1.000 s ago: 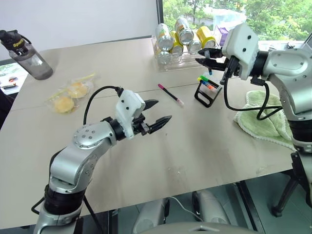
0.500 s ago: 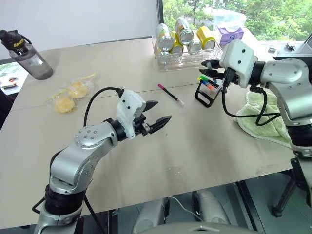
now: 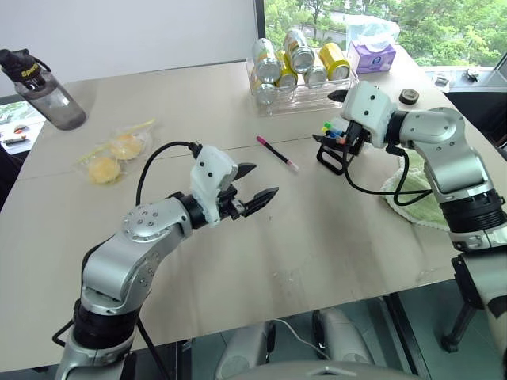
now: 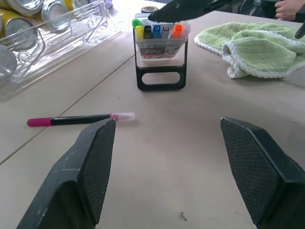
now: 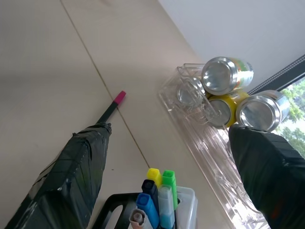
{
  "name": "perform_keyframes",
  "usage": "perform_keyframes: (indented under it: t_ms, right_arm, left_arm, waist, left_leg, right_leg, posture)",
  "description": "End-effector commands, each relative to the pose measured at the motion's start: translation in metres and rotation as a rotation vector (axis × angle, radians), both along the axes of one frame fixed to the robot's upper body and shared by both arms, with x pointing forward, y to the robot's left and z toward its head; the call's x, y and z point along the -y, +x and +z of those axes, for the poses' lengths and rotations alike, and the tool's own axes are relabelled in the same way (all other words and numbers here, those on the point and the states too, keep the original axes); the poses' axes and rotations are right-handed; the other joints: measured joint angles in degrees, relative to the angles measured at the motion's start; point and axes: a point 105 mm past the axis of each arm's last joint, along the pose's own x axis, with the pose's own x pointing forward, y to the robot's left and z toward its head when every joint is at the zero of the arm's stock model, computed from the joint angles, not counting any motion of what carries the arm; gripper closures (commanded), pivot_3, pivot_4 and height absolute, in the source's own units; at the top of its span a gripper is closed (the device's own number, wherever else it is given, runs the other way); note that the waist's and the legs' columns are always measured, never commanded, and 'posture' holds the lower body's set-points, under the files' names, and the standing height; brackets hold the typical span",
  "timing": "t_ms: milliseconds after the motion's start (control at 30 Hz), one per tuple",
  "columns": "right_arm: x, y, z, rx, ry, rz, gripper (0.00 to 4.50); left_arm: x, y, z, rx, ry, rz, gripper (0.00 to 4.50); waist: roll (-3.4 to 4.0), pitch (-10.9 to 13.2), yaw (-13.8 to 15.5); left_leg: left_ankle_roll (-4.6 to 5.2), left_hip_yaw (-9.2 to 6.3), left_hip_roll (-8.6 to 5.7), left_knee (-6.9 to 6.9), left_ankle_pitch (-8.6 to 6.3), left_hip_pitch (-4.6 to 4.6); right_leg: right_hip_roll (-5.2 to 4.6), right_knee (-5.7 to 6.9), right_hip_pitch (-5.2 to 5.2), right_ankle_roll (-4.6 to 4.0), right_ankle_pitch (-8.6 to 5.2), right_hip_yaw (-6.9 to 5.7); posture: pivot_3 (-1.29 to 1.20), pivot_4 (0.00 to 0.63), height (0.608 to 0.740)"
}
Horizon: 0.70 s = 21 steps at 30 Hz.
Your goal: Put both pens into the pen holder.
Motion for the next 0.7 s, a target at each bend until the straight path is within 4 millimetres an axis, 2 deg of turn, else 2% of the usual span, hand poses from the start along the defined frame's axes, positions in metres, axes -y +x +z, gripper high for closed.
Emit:
perform_keyframes:
  t_ms: [33,100,233,367,467,633,700]
  right_arm:
    - [-0.004,-0.020,0.036,0.007,0.202,0.076,0.16]
    - [-0.005,-0.035,0.035,-0.059,0.266,0.134,0.16]
    - [0.002,-0.081,0.002,-0.246,0.279,0.256,0.16]
    - [0.020,-0.105,-0.027,-0.367,0.325,0.226,0.16]
    - [0.034,-0.116,-0.045,-0.418,0.352,0.173,0.16]
    - [0.051,-0.120,-0.058,-0.420,0.366,0.059,0.16]
    - [0.051,-0.121,-0.058,-0.409,0.380,0.041,0.08]
  left_arm:
    - [0.004,0.001,0.010,0.044,-0.047,0.008,0.90]
    - [0.001,0.006,0.007,0.038,-0.058,0.044,0.90]
    - [-0.016,0.038,-0.011,0.014,-0.004,0.242,0.90]
    - [-0.011,0.055,-0.012,-0.003,-0.069,0.299,0.90]
    - [-0.006,0.071,-0.017,-0.019,-0.069,0.349,0.90]
    - [0.012,0.097,-0.025,-0.074,-0.099,0.378,0.90]
    - [0.022,0.106,-0.027,-0.106,-0.132,0.370,0.40]
  waist:
    - [0.00,0.00,0.01]
    - [0.00,0.00,0.07]
    - [-0.10,-0.11,0.85]
    - [-0.11,-0.10,1.29]
    - [-0.11,-0.10,1.71]
    - [-0.14,-0.11,1.59]
    - [-0.15,-0.11,1.67]
  left_leg:
    - [0.00,0.00,0.00,0.00,0.00,0.00]
    - [0.00,-0.04,0.01,0.00,0.00,-0.01]
    - [0.00,-0.22,-0.01,0.08,0.00,-0.03]
    - [0.02,-0.13,-0.09,0.22,0.00,-0.07]
    - [0.02,-0.09,-0.09,0.45,-0.01,-0.05]
    - [0.00,0.08,-0.11,0.76,0.00,0.09]
    - [0.00,0.11,-0.11,0.76,0.00,0.14]
  right_leg:
    - [0.00,0.00,0.00,0.00,0.00,0.00]
    - [0.00,0.00,0.00,0.00,0.00,-0.02]
    - [-0.02,-0.03,0.10,0.00,0.00,-0.17]
    - [-0.08,0.08,0.09,0.02,0.01,-0.10]
    - [-0.07,0.34,0.09,0.02,0.01,-0.08]
    - [-0.05,0.82,0.12,0.03,0.01,0.07]
    - [-0.05,0.88,0.15,0.03,0.01,0.09]
  posture:
    - [0.00,0.150,0.739]
    - [0.00,0.150,0.739]
    - [0.00,0.150,0.739]
    - [0.00,0.150,0.739]
    - [0.00,0.150,0.739]
    - [0.00,0.150,0.739]
    - [0.00,0.150,0.739]
